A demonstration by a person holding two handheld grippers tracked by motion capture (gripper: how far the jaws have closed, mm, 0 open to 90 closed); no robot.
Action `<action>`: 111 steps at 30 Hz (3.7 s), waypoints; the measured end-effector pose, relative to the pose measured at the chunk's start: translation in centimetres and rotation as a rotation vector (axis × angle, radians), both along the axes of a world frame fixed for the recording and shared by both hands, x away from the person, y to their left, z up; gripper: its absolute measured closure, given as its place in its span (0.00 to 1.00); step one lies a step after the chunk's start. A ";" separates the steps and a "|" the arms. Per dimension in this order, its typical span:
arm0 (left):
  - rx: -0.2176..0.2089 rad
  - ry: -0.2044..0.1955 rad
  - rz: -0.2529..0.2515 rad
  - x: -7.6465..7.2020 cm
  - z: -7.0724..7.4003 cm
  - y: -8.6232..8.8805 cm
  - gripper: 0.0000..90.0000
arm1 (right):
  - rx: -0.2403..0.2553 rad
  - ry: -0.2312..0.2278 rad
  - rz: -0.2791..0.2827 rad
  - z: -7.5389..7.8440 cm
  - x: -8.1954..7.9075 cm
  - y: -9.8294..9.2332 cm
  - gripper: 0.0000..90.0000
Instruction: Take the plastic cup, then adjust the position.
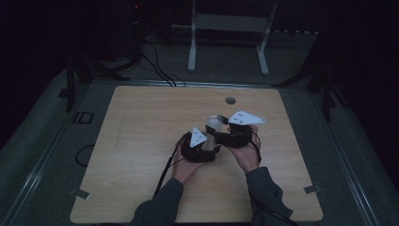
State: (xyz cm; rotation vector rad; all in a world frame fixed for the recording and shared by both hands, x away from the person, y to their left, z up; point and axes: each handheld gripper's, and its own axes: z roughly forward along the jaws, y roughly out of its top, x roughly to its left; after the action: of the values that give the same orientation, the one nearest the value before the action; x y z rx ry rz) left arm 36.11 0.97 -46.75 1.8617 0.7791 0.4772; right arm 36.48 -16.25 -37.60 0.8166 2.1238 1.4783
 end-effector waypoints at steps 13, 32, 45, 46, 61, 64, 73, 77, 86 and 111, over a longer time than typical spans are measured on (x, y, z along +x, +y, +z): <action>-0.003 -0.004 0.014 -0.2 0.1 0.1 0.20 | 0.026 -0.032 0.004 1.5 -0.4 0.0 0.44; -0.036 -0.002 0.021 -0.4 1.0 0.8 0.18 | 0.086 -0.069 0.005 3.7 -0.7 -0.5 0.44; -0.074 -0.006 0.021 -0.7 2.1 1.8 0.19 | 0.115 -0.099 0.006 5.1 -1.3 -0.9 0.44; -0.074 -0.006 0.021 -0.7 2.1 1.8 0.19 | 0.117 -0.100 0.005 5.2 -1.4 -0.9 0.44; -0.079 -0.016 0.026 -1.3 2.4 2.3 0.19 | 0.146 -0.120 -0.011 6.4 -2.0 -2.7 0.44; -0.080 -0.015 0.027 -1.3 2.3 2.5 0.19 | 0.148 -0.128 -0.018 6.6 -2.2 -3.1 0.44; -0.082 -0.017 0.026 -1.5 2.4 2.7 0.19 | 0.144 -0.137 -0.043 6.8 -2.6 -4.2 0.44; -0.088 -0.026 0.024 -1.8 2.5 2.9 0.19 | 0.136 -0.139 -0.057 6.7 -2.9 -4.9 0.44; -0.088 -0.037 0.009 -2.4 2.9 3.0 0.19 | 0.138 -0.130 -0.104 5.9 -3.4 -7.0 0.44; -0.109 -0.068 -0.030 -3.9 4.4 2.8 0.22 | 0.170 -0.071 -0.193 2.3 -4.8 -10.3 0.44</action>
State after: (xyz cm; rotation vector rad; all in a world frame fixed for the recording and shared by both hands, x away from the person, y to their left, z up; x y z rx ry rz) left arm 32.16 3.81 -42.32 1.7449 0.7174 0.4675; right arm 31.68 -26.55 -35.32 0.9848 1.8310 1.5740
